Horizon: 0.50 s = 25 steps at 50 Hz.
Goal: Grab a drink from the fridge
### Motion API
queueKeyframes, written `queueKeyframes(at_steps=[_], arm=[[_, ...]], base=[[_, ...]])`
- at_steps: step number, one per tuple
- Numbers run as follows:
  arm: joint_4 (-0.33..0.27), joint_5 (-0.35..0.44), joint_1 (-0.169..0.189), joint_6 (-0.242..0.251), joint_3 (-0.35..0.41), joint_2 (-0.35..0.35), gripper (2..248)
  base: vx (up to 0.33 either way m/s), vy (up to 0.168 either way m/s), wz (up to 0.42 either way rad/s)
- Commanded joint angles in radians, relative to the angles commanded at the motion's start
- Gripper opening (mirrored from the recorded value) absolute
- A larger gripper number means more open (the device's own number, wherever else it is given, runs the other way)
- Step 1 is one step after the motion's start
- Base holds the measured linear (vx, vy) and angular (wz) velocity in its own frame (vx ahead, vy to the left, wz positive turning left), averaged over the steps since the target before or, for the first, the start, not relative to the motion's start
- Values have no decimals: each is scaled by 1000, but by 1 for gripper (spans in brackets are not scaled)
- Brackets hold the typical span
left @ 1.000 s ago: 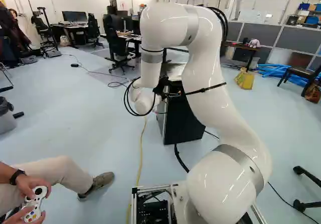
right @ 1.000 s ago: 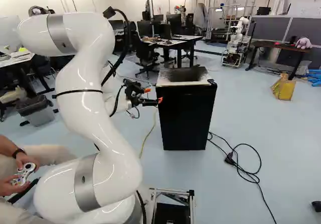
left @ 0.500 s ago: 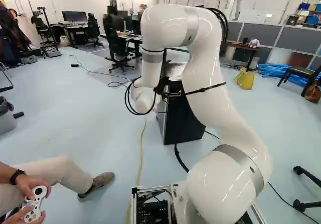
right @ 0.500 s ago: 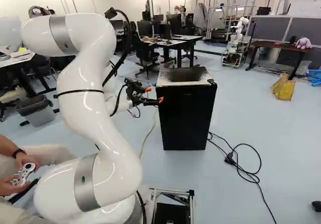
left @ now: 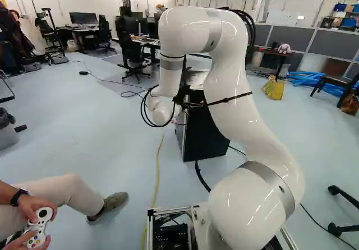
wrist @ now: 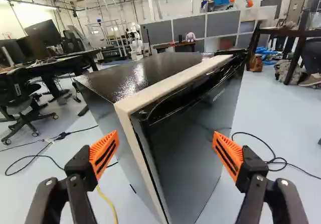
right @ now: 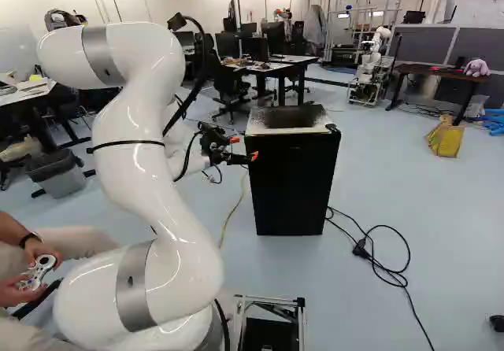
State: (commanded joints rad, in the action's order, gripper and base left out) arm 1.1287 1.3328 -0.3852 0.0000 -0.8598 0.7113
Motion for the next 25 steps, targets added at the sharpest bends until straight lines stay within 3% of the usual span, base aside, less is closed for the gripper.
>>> queueKeyframes(at_steps=[25], arm=[[20, 0, 19, 0, -7, 4, 247]], base=[[0, 0, 0]])
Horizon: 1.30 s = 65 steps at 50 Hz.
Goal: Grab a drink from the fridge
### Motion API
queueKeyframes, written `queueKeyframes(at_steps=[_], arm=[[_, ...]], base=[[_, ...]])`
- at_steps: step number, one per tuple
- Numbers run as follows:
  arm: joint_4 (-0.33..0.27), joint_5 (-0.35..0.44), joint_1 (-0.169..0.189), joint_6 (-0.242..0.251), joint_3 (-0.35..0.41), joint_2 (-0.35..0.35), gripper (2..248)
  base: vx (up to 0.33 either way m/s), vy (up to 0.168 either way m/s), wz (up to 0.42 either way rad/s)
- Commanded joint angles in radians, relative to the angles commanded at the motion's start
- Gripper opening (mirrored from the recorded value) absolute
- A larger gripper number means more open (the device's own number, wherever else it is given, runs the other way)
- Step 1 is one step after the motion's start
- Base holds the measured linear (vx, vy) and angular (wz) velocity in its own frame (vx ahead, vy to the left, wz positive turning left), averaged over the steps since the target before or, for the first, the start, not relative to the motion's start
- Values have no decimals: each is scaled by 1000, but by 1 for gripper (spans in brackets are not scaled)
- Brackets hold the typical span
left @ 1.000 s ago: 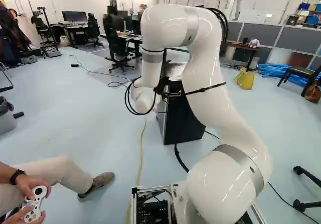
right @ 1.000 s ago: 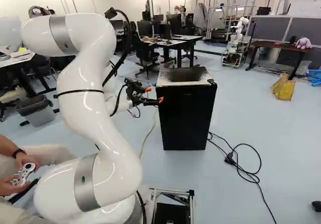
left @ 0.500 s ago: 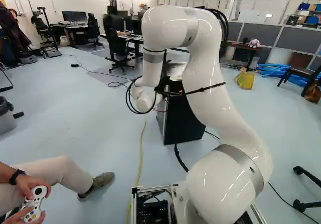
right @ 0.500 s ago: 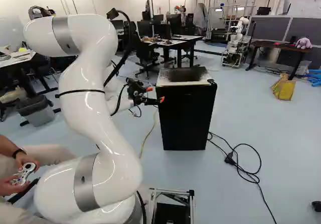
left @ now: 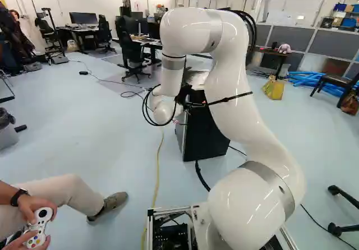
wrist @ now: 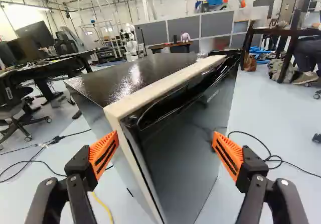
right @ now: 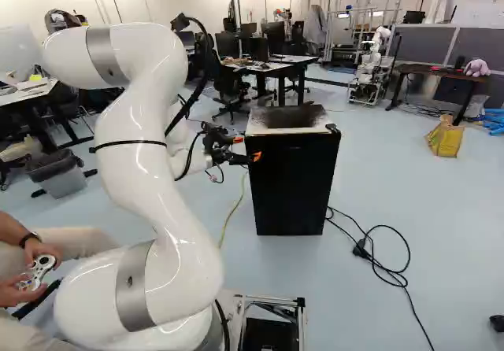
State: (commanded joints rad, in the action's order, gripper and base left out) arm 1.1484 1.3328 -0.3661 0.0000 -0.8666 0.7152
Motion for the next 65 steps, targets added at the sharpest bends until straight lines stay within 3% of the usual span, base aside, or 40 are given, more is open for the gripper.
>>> queueKeyframes(at_steps=[35, 65], arm=[[36, 0, 18, 0, 12, -7, 247], [59, 0, -14, 0, 142, -79, 247]], base=[[0, 0, 0], [0, 0, 0]])
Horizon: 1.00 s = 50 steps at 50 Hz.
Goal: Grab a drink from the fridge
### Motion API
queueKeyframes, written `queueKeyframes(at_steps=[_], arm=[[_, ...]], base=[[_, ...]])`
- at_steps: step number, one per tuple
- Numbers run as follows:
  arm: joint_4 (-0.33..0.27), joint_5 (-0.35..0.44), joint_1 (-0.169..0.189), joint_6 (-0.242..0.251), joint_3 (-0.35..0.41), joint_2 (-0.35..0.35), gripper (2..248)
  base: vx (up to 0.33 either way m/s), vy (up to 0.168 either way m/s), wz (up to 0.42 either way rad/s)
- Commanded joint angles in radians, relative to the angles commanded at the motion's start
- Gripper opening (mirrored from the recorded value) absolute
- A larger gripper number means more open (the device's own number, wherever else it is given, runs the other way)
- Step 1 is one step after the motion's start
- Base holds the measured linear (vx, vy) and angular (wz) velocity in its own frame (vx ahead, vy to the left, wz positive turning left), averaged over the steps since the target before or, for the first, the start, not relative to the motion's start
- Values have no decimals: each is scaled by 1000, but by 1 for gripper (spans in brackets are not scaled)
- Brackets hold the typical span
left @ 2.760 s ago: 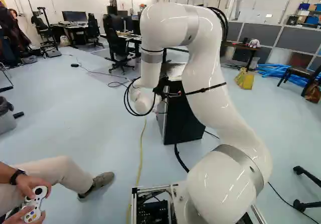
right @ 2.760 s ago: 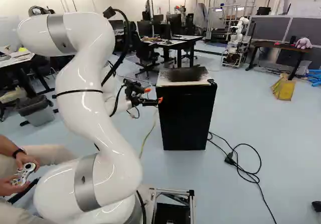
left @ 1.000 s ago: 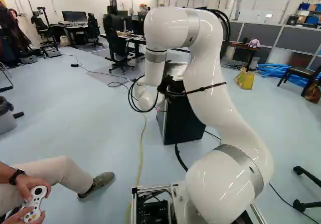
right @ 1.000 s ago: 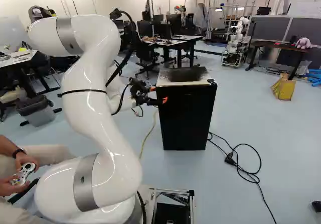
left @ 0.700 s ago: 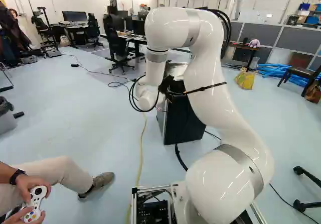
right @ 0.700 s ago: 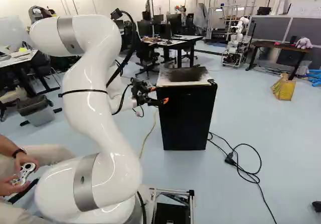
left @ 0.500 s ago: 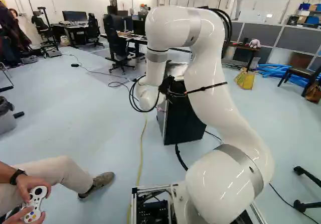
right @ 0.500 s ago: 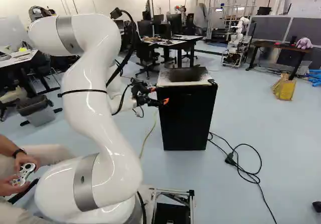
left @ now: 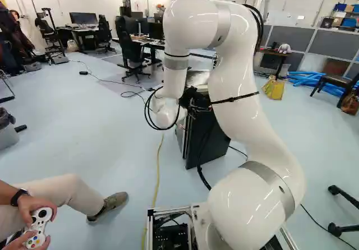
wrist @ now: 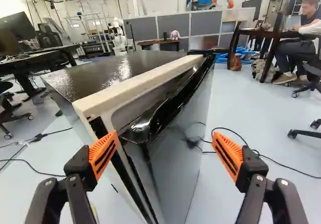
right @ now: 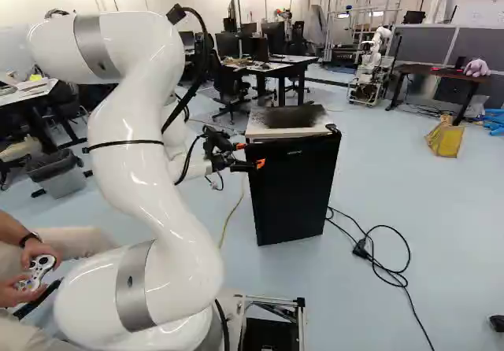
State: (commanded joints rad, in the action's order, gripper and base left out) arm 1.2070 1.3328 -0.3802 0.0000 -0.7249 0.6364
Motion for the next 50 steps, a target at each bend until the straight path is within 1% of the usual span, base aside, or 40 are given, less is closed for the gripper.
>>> queueKeyframes(at_steps=[35, 50], arm=[[7, 6, -50, 0, 182, -101, 247], [22, 19, -52, 0, 255, -141, 247]], base=[[0, 0, 0], [0, 0, 0]])
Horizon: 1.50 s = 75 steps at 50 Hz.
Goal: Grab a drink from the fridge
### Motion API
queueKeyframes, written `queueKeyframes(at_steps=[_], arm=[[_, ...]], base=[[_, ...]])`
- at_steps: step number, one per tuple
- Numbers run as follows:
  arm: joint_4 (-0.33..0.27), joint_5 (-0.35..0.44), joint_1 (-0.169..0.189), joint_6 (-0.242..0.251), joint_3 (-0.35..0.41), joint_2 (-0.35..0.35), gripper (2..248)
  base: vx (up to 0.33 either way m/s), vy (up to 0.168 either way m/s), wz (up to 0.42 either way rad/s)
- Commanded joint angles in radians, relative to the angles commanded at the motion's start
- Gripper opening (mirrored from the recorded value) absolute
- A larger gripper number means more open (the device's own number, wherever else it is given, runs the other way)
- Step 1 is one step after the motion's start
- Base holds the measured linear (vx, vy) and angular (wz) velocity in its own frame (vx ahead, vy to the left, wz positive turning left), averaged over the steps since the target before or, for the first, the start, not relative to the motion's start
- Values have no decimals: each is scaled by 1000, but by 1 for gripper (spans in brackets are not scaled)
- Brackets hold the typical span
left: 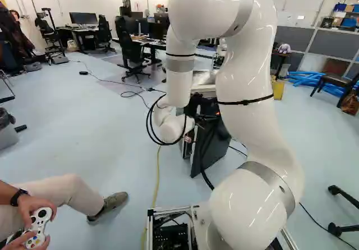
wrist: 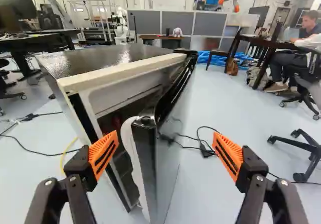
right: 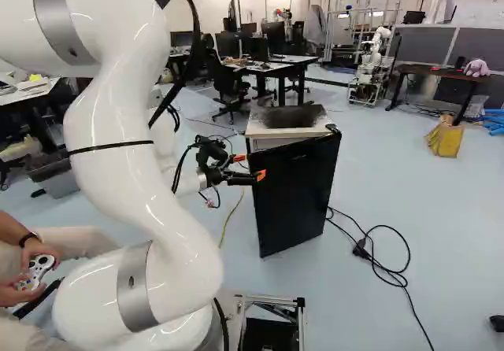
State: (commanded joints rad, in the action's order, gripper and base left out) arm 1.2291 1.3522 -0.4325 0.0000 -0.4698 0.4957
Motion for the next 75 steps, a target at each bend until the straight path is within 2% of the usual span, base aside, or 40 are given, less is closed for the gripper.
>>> queueKeyframes(at_steps=[32, 56, 65, 75], arm=[[42, 35, 27, 0, 135, -73, 247], [45, 36, 55, 0, 237, -126, 247], [45, 36, 37, 0, 287, -151, 247], [45, 36, -22, 0, 331, -173, 247]], base=[[0, 0, 0], [0, 0, 0], [0, 0, 0], [0, 0, 0]])
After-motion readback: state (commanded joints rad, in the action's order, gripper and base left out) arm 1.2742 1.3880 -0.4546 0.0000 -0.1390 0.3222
